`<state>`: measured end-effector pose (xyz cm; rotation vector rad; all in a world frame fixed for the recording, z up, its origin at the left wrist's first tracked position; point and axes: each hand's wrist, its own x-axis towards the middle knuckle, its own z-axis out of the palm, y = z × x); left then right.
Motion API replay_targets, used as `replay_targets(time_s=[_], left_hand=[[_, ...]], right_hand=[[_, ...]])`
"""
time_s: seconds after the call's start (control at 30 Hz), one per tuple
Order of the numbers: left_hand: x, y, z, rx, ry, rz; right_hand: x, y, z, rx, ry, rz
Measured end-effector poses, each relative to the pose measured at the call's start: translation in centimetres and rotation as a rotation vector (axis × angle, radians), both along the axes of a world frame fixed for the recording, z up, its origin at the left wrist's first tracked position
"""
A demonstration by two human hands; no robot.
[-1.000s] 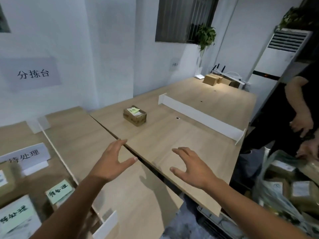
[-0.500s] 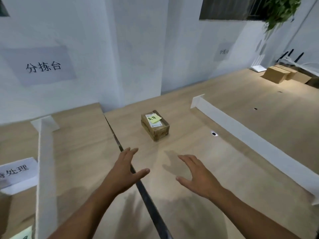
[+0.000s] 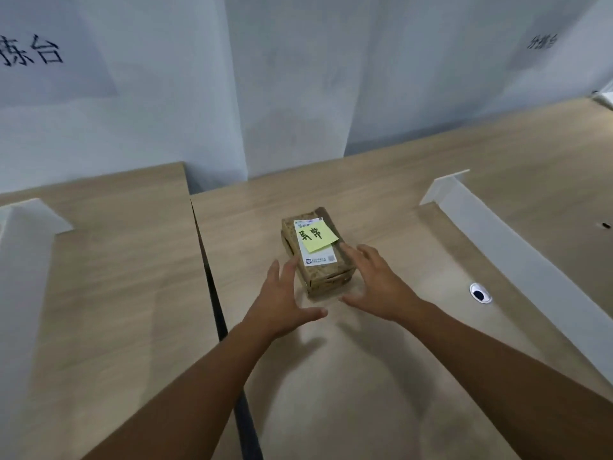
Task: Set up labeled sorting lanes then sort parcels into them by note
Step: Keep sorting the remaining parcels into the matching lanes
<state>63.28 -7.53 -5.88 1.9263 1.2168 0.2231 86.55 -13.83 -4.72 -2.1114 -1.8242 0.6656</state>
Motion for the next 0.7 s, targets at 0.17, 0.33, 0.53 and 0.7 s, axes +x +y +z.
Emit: replay_targets(time_s=[0.17,0.33,0.53,0.7], left_hand=[[3.7,5.1,-4.6,-0.017,-0.057,-0.039],[4.4,5.7,-7.3,0.052,-0.175,-0.029],[1.0,3.9,-3.1,0.122,-0.286,-0.022],[-8.6,0.5,5.5,0.187,-0.372,0.044]], right_hand=[[3.0,6.0,-4.7,-0.079,0.059,0.042],[2.9,6.5,-7.6,-0.002,0.156,0.072],[-0.5,4.4,-2.4,0.151,0.111,0.135],[-8.4,2.8,6.2,0.288,0.100,0.291]])
